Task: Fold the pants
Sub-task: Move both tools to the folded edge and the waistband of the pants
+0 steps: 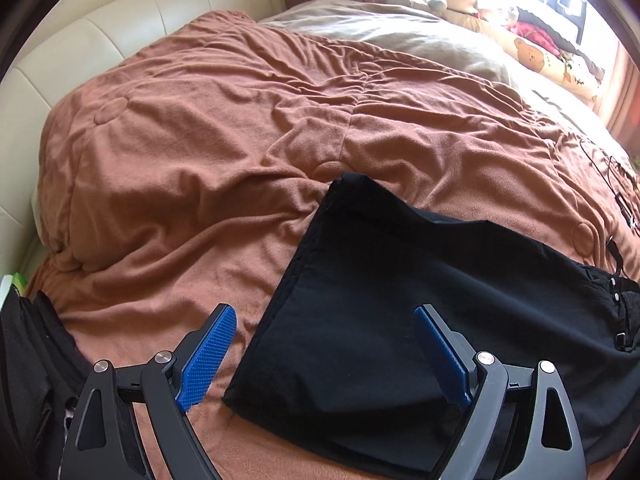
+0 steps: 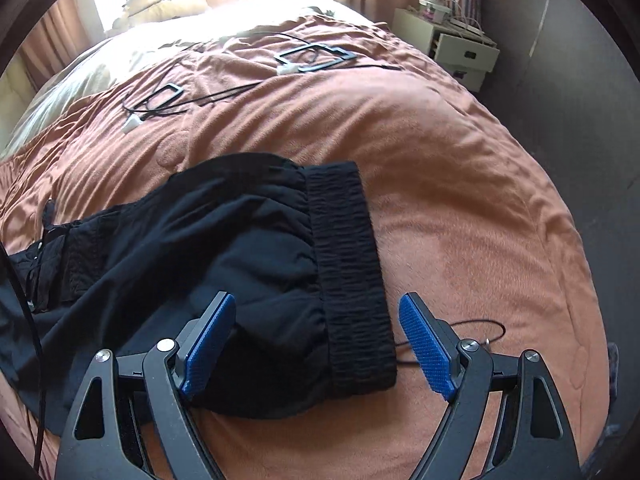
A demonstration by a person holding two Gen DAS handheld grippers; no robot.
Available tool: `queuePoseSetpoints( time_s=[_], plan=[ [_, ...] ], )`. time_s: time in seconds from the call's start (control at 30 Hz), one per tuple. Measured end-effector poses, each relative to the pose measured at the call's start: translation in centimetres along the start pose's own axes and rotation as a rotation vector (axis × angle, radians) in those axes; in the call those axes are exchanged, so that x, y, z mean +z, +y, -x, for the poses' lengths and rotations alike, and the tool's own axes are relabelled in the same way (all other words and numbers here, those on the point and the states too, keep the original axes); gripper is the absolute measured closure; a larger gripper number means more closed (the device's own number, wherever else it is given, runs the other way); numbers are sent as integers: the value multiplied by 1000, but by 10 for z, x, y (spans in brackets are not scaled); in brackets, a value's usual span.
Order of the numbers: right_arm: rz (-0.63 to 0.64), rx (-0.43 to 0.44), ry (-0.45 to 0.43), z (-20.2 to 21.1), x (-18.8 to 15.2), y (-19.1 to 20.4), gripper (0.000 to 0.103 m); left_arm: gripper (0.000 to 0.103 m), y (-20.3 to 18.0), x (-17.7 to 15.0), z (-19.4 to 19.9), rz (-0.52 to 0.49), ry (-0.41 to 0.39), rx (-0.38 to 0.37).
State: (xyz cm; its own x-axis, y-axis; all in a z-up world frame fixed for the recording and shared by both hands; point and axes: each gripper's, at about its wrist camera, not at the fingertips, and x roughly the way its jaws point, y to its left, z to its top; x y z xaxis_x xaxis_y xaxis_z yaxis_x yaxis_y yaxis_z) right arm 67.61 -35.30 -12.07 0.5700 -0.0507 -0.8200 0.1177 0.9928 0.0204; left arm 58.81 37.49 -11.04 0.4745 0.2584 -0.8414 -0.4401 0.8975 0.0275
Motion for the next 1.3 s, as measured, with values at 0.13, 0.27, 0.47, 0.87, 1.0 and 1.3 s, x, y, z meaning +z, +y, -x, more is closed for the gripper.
queuePoseSetpoints(
  time_s=[0.13, 0.27, 0.47, 0.87, 1.0, 1.3],
  plan=[
    [-31, -3, 35, -16, -10, -10, 20, 12, 14, -22, 10, 19, 3, 1],
    [-52, -16, 58, -29, -20, -17, 20, 12, 30, -42, 19, 52, 12, -7],
    [-73, -59, 60, -25, -34, -23, 20, 12, 54, -63, 29, 121, 6, -31],
    [-120, 45, 1, 19, -68, -31, 21, 59, 81, -96, 2, 376, 68, -207],
    [-171, 137, -23, 30, -85, -43, 23, 60, 73, -95, -4, 363, 72, -217],
    [-226, 249, -44, 36, -109, -47, 23, 64, 62, -90, -29, 365, 94, -215]
  ],
)
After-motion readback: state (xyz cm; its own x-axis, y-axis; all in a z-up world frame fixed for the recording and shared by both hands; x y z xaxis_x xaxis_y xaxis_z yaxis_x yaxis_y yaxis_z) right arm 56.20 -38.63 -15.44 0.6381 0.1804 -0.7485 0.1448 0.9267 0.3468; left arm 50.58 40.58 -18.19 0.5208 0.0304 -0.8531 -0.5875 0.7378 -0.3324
